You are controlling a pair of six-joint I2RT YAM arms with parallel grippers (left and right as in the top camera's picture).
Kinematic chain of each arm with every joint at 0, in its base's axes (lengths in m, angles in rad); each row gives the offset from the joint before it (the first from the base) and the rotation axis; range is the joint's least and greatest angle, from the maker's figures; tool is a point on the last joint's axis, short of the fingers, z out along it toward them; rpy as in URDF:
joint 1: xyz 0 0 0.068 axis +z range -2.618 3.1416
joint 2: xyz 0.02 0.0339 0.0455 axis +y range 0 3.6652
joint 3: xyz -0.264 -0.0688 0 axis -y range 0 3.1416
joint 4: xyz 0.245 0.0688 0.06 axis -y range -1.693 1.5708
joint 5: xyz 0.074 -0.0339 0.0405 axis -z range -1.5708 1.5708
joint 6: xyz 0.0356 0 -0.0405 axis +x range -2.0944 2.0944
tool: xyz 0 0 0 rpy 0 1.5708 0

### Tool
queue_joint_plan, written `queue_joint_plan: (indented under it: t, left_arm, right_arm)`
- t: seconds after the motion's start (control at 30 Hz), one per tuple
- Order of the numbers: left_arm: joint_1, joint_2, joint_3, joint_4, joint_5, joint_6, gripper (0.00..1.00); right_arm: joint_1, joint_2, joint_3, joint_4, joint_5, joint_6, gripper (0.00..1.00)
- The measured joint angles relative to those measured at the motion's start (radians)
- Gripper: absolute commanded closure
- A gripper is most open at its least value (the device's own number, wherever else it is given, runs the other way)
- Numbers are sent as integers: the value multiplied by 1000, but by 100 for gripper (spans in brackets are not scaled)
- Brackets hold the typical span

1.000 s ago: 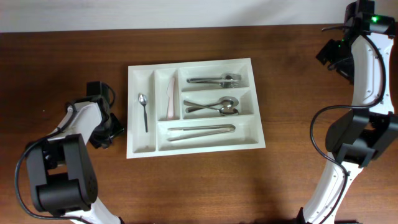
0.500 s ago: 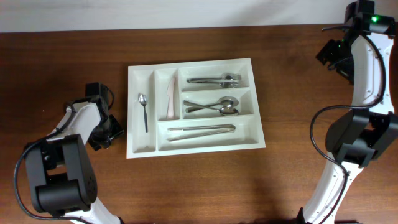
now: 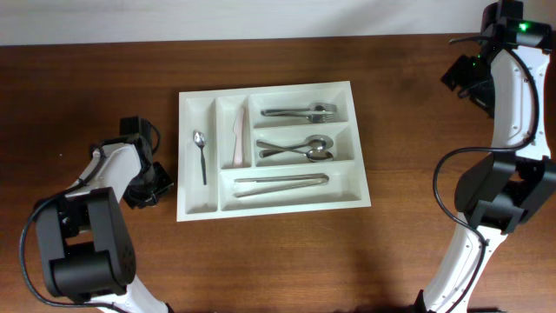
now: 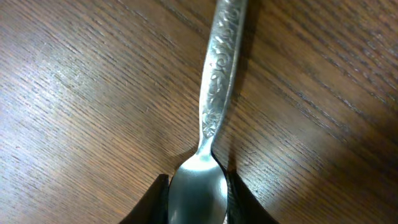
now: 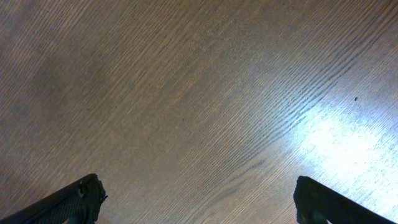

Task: Pack container
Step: 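Close the left gripper on the spoon's bowl and lift it, then carry the spoon right and release it into the tray's left compartment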

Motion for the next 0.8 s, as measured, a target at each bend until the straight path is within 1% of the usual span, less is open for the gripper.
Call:
queue_joint_plan:
  t: [0.1,0.43,0.6,0.8]
  left_arm:
    - [0,0,0,3,0,2,85]
    - [0,8,17,-8,0,6,89]
    - [1,36,71,-43,-3,23,92]
    - [2,45,206,-127,-3,45,96]
  right_arm:
    - [0,0,0,0,0,0,1]
    - [0,0,0,0,0,0,1]
    - [0,0,0,0,0,0,1]
    - [0,0,0,0,0,0,1]
